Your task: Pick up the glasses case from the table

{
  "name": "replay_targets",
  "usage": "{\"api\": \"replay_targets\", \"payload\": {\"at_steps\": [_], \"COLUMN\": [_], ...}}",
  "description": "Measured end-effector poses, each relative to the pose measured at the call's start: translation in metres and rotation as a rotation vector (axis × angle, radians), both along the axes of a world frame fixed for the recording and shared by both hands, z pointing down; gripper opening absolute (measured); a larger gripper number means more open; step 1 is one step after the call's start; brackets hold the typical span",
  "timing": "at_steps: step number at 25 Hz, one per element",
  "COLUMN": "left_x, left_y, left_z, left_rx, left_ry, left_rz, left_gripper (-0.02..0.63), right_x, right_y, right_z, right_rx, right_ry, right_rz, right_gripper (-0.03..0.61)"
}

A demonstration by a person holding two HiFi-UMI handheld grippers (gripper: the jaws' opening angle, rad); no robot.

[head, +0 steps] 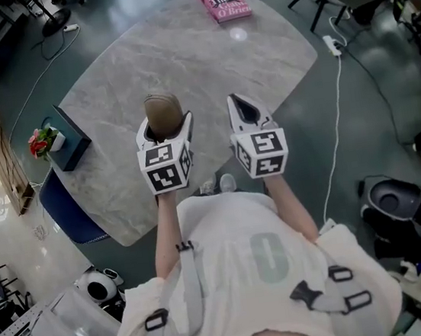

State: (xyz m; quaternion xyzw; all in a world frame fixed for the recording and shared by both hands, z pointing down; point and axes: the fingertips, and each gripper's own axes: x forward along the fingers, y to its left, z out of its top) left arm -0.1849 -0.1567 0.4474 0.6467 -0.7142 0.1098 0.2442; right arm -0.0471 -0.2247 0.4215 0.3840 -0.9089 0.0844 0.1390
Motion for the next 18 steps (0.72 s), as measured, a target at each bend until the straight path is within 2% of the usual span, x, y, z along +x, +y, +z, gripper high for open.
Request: {"api": "replay_targets", "payload": {"at_steps": [18], "left_x": [0.0044], "left_y": [-0.0021], "left_z": [-0.0053], "left_rx": [0.012], "left_ry": [-0.029], "left_rz": [0.001], "left_gripper": [0.387], "right_x": [0.0065], "right_y": [-0.0023], "right_z": [0.0033], "right_rx": [-0.014], "right_ry": [-0.007], "right_rz": [0.002], "right_gripper": [0.002]}}
